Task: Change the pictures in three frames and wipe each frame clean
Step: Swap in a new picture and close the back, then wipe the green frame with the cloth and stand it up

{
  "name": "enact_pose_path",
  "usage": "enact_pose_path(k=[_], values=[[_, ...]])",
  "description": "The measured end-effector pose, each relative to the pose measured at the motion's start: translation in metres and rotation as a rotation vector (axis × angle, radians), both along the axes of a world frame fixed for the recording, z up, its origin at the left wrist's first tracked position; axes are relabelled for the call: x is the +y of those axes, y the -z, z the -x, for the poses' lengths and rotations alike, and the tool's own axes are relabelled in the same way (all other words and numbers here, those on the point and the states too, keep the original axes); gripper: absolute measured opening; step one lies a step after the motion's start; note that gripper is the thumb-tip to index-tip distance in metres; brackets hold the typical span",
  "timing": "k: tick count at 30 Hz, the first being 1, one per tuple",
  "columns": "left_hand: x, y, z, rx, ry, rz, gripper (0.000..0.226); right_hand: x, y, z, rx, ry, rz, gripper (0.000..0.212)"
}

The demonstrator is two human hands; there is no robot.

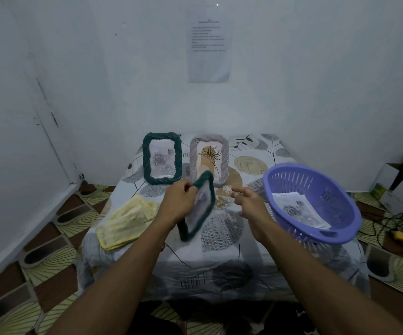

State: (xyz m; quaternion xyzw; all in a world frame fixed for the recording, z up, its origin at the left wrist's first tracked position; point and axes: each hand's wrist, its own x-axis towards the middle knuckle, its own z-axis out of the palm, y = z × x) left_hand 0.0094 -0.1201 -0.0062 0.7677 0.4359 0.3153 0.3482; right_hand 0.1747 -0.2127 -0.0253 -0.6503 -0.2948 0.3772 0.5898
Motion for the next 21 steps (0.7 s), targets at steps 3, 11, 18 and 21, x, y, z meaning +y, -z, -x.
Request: enact_pose_path(k=[3,11,18,21], values=[[0.002,0.008,0.006,-0.291,-0.055,0.196,0.021,0.004,0.015,0.002,0.035,0.035,0.055,0.034],[0.004,0.047,0.025,-0.182,-0.018,0.163,0.022,0.011,0.035,0.018,0.348,0.020,-0.040,0.029],[0.053,0.058,0.090,0.738,-0.185,-0.374,0.055,0.016,0.046,0.015,0.296,0.036,-0.051,0.036],[0.065,0.068,0.108,0.810,-0.197,-0.179,0.054,0.016,0.047,0.015,0.304,0.038,-0.061,0.034]])
